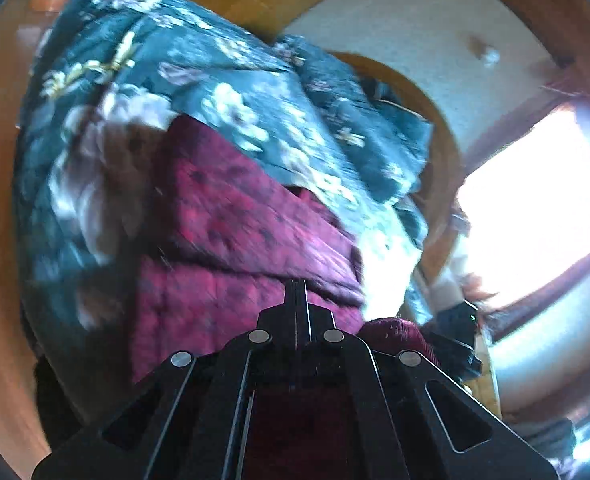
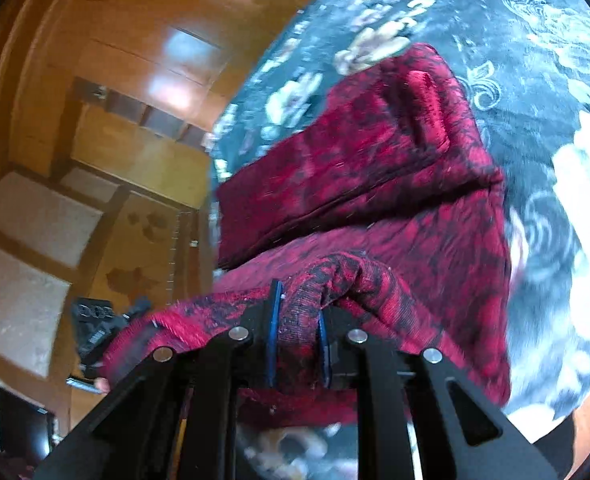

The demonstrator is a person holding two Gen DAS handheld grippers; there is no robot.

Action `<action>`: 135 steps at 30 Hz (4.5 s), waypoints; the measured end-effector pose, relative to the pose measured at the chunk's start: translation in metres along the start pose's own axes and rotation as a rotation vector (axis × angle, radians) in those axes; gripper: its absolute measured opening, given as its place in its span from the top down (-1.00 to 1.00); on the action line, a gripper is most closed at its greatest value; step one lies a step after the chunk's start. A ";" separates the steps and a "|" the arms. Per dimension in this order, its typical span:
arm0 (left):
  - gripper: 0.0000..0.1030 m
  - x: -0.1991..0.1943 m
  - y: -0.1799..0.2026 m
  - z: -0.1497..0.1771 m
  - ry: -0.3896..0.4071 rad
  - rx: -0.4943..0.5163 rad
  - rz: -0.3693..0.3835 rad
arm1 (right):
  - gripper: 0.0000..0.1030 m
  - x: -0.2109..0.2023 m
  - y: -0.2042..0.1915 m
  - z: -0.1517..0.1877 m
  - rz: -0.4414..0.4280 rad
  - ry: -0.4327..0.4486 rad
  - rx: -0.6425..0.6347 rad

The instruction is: Fold small clothes

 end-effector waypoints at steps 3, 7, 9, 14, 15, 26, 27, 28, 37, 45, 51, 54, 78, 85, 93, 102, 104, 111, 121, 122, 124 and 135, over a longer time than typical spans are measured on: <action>1.00 -0.006 -0.023 -0.011 0.008 0.016 -0.126 | 0.73 0.011 0.025 -0.019 0.081 -0.008 0.069; 1.00 -0.026 -0.055 -0.002 0.005 0.020 -0.242 | 0.73 0.025 0.055 -0.031 0.125 -0.022 0.151; 0.48 -0.036 -0.066 0.010 0.000 0.030 -0.281 | 0.67 0.027 0.055 -0.033 0.109 -0.032 0.150; -0.27 -0.043 -0.068 0.032 0.033 0.078 -0.276 | -0.57 0.004 0.035 -0.034 -0.016 -0.008 0.134; -0.29 -0.040 -0.067 0.035 0.026 0.099 -0.285 | -0.68 -0.006 0.029 -0.034 -0.037 0.015 0.119; -0.29 -0.007 -0.049 0.044 -0.035 0.270 -0.291 | -0.67 -0.042 0.042 0.012 0.171 0.034 -0.108; -0.29 -0.005 -0.049 0.044 -0.038 0.271 -0.284 | -0.66 -0.040 0.045 0.019 0.201 0.027 -0.130; -0.29 -0.004 -0.049 0.043 -0.039 0.268 -0.275 | -0.62 -0.035 0.047 0.022 0.232 0.026 -0.155; -0.43 0.001 -0.056 0.034 -0.029 0.148 -0.130 | -0.29 -0.012 0.057 0.005 0.305 0.035 -0.206; -0.43 0.024 -0.046 0.057 -0.105 0.145 -0.053 | -0.17 -0.005 0.065 0.020 0.282 -0.052 -0.234; 0.67 0.040 -0.048 0.074 -0.167 0.106 -0.033 | 0.40 -0.014 0.078 0.036 0.283 -0.063 -0.222; 0.76 0.024 -0.037 0.072 -0.135 0.118 -0.037 | 0.73 -0.025 0.073 0.038 0.267 -0.058 -0.206; -0.02 -0.049 -0.008 0.096 -0.054 0.130 -0.092 | -0.13 -0.086 0.068 0.094 0.333 0.008 -0.226; -0.03 -0.024 -0.006 0.076 -0.069 0.245 -0.131 | -0.16 -0.065 0.019 0.082 0.376 0.103 -0.406; 0.69 -0.021 0.000 0.080 -0.055 0.248 -0.072 | 0.72 -0.045 0.018 0.074 0.457 0.118 -0.442; 0.67 0.020 -0.036 0.062 -0.125 0.189 -0.310 | 0.76 -0.043 0.082 0.035 0.485 0.135 -0.168; 0.52 0.027 -0.045 0.065 -0.140 0.167 -0.315 | 0.76 -0.032 0.086 0.033 0.488 0.126 -0.155; 0.15 0.016 -0.038 0.067 -0.102 0.200 -0.258 | 0.61 -0.032 0.079 0.036 0.494 0.115 -0.223; 0.69 0.005 -0.005 0.075 -0.048 0.393 -0.364 | 0.22 -0.022 0.072 0.041 0.508 0.124 -0.269; 0.69 0.004 -0.003 0.076 -0.041 0.409 -0.379 | 0.28 -0.023 0.072 0.041 0.517 0.127 -0.269; 0.71 0.000 0.001 0.077 -0.027 0.430 -0.409 | 0.38 -0.023 0.073 0.041 0.530 0.130 -0.268; 0.73 -0.027 0.027 0.078 0.048 0.489 -0.484 | 0.74 -0.037 0.049 0.050 0.552 0.164 -0.325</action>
Point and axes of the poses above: each gripper's, at about its wrist camera, not at the fingertips, and x roughly the way its jaws point, y to its right, z to its underside, the point moved 8 cm from there along x, roughly the way its jaws point, and after that the axes turned 8 degrees about x, right-handed, at the moved point
